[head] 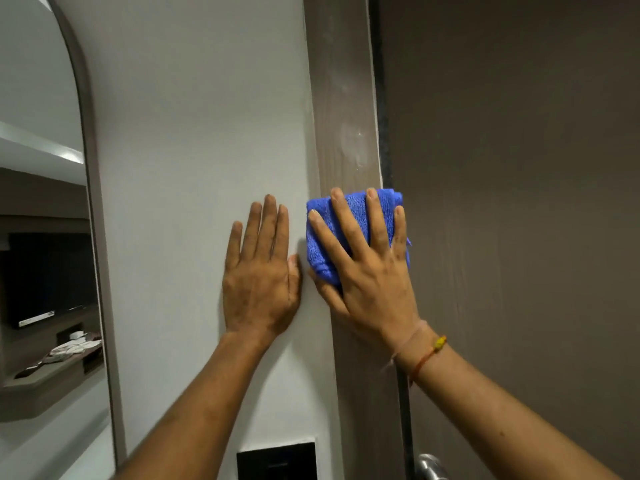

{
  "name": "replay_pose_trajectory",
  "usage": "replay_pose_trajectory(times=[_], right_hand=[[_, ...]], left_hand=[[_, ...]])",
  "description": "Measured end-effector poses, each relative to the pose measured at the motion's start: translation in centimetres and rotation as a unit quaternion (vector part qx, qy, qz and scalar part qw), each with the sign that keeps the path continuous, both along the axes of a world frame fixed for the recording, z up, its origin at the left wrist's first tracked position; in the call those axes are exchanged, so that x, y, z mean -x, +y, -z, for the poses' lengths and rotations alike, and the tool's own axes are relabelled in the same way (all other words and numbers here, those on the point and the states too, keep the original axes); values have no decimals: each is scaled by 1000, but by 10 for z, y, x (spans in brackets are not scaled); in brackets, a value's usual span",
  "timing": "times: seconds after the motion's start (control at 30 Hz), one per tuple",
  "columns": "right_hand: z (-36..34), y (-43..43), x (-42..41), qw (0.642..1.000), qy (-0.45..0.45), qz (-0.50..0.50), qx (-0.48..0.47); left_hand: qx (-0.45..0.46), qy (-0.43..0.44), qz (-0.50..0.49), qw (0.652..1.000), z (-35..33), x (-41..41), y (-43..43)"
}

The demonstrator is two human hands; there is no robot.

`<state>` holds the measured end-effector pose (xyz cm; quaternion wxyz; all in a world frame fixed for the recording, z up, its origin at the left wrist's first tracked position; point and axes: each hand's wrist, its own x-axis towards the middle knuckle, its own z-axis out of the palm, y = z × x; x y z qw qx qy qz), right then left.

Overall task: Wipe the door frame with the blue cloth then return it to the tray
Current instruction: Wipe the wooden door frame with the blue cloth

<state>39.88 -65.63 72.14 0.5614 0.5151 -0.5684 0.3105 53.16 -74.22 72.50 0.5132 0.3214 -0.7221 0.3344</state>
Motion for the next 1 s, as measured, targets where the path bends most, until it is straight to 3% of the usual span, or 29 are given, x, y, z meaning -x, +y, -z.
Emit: replay_pose_trajectory(times=[0.17,0.4,0.6,0.8,1.0], right_hand=[[53,3,-2,999,-28,-18,-15],[-73,2,-4,999,-37,-15,-2],[-52,1,-2,999,-23,-27,14],[-161,-4,3,997,-25,-69,26],[-113,-6,7,996,-4,-69,52]], left_hand=[[-3,-3,-4,1000,0,-1,0],[22,-19,24,999,-48,5,0],[43,1,21,999,-100,4,-6],[51,10,18,998,-118,11,-4],[63,-5,10,998,-141,13,-5]])
